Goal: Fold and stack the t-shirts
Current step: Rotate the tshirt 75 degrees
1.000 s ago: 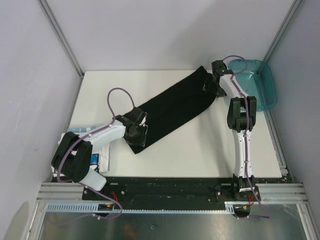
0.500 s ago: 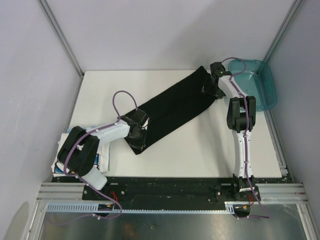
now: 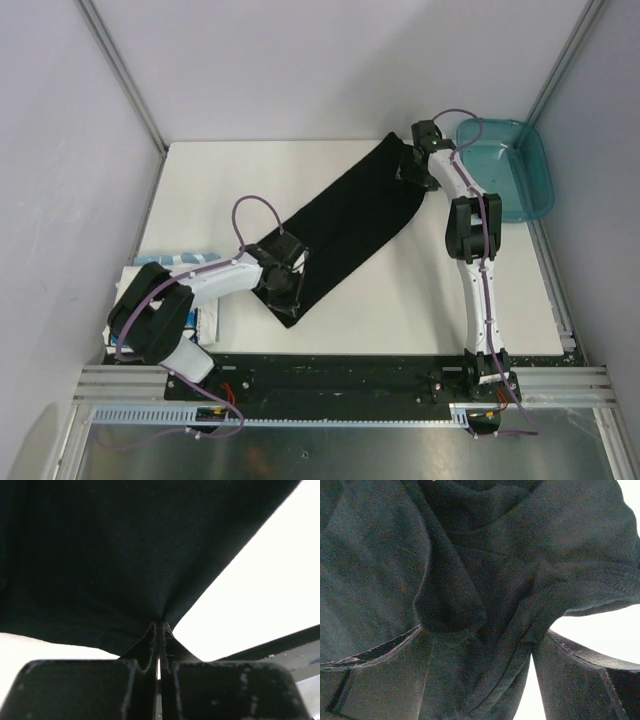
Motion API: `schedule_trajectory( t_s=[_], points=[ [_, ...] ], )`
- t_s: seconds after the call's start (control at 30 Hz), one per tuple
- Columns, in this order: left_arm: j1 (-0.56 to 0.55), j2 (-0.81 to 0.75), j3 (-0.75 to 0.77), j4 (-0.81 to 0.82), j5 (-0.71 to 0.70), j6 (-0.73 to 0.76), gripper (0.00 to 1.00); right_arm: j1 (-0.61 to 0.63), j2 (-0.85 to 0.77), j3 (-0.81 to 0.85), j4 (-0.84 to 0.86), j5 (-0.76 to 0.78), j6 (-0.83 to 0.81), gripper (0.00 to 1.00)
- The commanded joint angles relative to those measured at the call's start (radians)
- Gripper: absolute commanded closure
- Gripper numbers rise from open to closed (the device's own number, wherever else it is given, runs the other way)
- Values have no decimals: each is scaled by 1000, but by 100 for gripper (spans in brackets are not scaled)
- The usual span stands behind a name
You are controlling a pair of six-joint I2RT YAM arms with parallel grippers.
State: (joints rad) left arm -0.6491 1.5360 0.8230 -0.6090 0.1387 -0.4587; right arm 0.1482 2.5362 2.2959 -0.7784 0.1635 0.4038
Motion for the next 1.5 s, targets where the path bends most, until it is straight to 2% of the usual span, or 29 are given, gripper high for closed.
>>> schedule_trajectory(
  t_s=[0.0,0.3,0.47,0.7,0.83,0.97,1.07,1.17,1.47],
  points=[
    [-79,-57,-11,-19,43,-144,100,48,65,112,8,-7,-38,21],
    [-232,5,60,118,117,-459,100,103,77,126,60,-11,-133,20],
    [-270,73,117,189,163,-521,99,72,34,92,48,16,-144,19],
    [-268,5,138,195,186,-440,69,23,-69,23,27,-11,-109,18],
    [-267,-49,105,195,228,-405,58,8,-97,22,-19,8,-76,18],
    [-267,-122,56,186,251,-373,55,-4,-133,4,-40,7,-53,18],
    [-258,-171,36,156,226,-350,55,-4,-164,-13,-55,12,-38,18],
    [-232,-177,49,134,171,-313,62,-3,-210,-73,-37,21,-11,19],
    [-216,28,104,113,-21,-198,88,-11,-249,-212,40,49,85,38]
  ],
)
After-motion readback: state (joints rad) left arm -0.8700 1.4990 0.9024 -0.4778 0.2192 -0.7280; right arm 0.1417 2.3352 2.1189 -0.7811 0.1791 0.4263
